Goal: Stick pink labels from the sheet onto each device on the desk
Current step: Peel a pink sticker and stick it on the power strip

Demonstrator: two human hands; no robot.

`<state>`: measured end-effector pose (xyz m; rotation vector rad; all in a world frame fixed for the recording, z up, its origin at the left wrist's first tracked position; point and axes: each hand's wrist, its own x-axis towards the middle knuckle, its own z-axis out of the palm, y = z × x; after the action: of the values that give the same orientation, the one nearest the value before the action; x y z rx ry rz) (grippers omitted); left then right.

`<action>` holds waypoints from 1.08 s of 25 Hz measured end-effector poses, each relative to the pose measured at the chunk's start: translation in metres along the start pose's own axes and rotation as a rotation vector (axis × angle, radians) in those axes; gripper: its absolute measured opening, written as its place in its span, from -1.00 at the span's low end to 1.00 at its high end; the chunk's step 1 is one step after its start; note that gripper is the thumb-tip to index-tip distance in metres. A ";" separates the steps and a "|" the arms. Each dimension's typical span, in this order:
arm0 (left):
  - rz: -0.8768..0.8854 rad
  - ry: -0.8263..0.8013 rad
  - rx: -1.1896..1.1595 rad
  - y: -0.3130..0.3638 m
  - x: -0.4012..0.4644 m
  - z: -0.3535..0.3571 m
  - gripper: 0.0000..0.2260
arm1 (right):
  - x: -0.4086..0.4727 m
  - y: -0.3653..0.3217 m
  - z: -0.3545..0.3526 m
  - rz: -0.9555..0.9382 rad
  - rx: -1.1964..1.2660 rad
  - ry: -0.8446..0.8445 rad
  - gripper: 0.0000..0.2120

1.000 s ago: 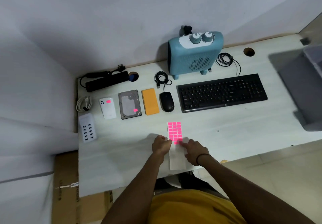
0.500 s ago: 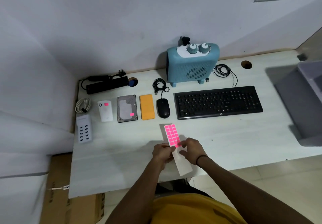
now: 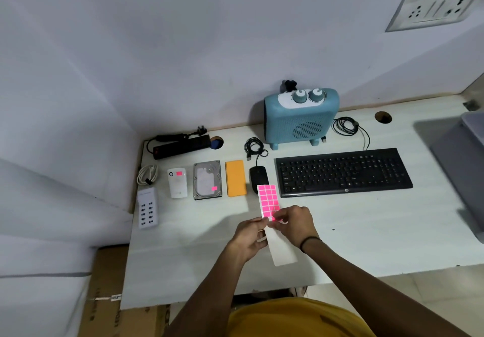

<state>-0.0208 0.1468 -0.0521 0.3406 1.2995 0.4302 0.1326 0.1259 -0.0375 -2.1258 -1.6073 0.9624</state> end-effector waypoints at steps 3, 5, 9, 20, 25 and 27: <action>0.004 0.001 -0.037 0.008 -0.002 -0.003 -0.82 | 0.004 -0.010 0.002 -0.011 0.009 0.021 -0.72; 0.011 -0.004 -0.057 0.012 -0.005 -0.005 -0.82 | 0.006 -0.016 0.004 -0.018 0.020 0.031 -0.75; 0.019 0.006 -0.058 0.017 -0.001 -0.013 -0.83 | 0.009 -0.023 0.008 -0.041 0.050 0.034 -0.84; 0.007 0.251 0.404 -0.005 0.027 -0.053 -0.90 | 0.012 -0.007 0.013 0.451 0.683 -0.027 -0.98; -0.026 0.305 0.541 -0.015 0.027 -0.062 -0.86 | 0.020 -0.013 0.030 0.544 0.890 -0.132 -0.93; -0.048 0.317 0.564 -0.016 0.027 -0.067 -0.91 | 0.027 -0.017 0.038 0.570 0.915 -0.159 -0.91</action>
<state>-0.0781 0.1464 -0.0987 0.7321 1.7298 0.0659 0.0983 0.1512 -0.0639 -1.8238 -0.3780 1.6519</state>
